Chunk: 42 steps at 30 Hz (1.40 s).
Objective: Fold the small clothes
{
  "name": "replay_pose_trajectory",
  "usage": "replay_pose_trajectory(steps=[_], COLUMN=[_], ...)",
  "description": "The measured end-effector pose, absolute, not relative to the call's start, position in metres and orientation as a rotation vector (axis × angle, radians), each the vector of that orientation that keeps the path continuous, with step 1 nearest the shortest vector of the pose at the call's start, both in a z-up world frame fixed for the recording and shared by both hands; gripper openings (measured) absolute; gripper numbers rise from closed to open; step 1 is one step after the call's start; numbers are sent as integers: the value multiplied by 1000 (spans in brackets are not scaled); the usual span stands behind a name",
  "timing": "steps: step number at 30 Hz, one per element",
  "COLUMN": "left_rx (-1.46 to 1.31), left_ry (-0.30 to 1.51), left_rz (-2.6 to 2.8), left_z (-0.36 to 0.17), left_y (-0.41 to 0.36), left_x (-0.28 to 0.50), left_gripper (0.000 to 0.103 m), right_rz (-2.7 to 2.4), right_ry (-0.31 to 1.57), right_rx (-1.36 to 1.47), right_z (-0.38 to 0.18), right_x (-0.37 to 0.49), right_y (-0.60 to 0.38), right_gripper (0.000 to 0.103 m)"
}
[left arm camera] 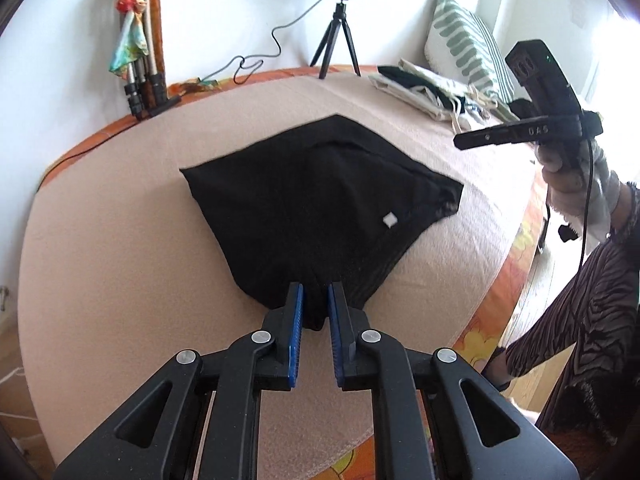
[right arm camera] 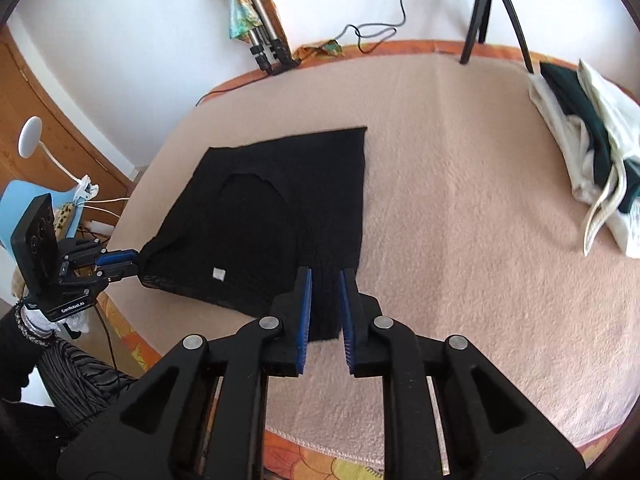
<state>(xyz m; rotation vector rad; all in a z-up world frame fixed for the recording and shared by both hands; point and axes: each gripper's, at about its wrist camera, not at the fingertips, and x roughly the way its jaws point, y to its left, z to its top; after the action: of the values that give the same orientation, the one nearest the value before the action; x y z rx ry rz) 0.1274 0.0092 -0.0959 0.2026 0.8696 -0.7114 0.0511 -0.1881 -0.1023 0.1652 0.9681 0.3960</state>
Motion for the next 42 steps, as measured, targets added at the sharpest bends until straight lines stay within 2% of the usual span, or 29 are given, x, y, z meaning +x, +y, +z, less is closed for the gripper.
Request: replay_pose_trajectory(steps=[1,2,4,5,6,8,14,20,23,25,26,35,42], left_rx=[182,156,113,94,69,6,-211,-367,-375,-354,-352,-159,-121], left_ry=[861,855,833,828,829,846,972,997,978,970,972,917,867], left_rz=[-701,-700,-661,-639,-625,-580,-503,-472,-468,-459,-451,-340,-338], left_z=[-91,-87,-81,-80,-80,-85,-123,-150,-152,-153,-154,-147,-116], left_y=[8,7,6,7,9,15,30,38,37,34,33,24,37], left_x=[134,143,164,174,186,209,275,294,292,291,292,288,263], left_gripper=[12,16,36,49,50,51,51,51,46,18,0,2,13], right_rz=[402,402,393,388,384,389,403,442,480,489,494,357,379], right_ry=[952,940,922,920,917,916,953,1006,1009,1006,1001,971,883], right_rx=[152,139,126,127,133,183,386,450,491,475,472,336,182], right_z=[-98,-95,-92,-92,-94,-101,-135,-166,-174,-171,-170,-160,-115], right_x=[57,66,87,100,111,136,199,227,231,232,232,227,202], right_y=[-185,-182,-180,-180,-180,-186,-211,-208,-203,-200,-199,-199,-178], right_gripper=[15,15,17,26,34,38,38,38,38,26,9,6,9])
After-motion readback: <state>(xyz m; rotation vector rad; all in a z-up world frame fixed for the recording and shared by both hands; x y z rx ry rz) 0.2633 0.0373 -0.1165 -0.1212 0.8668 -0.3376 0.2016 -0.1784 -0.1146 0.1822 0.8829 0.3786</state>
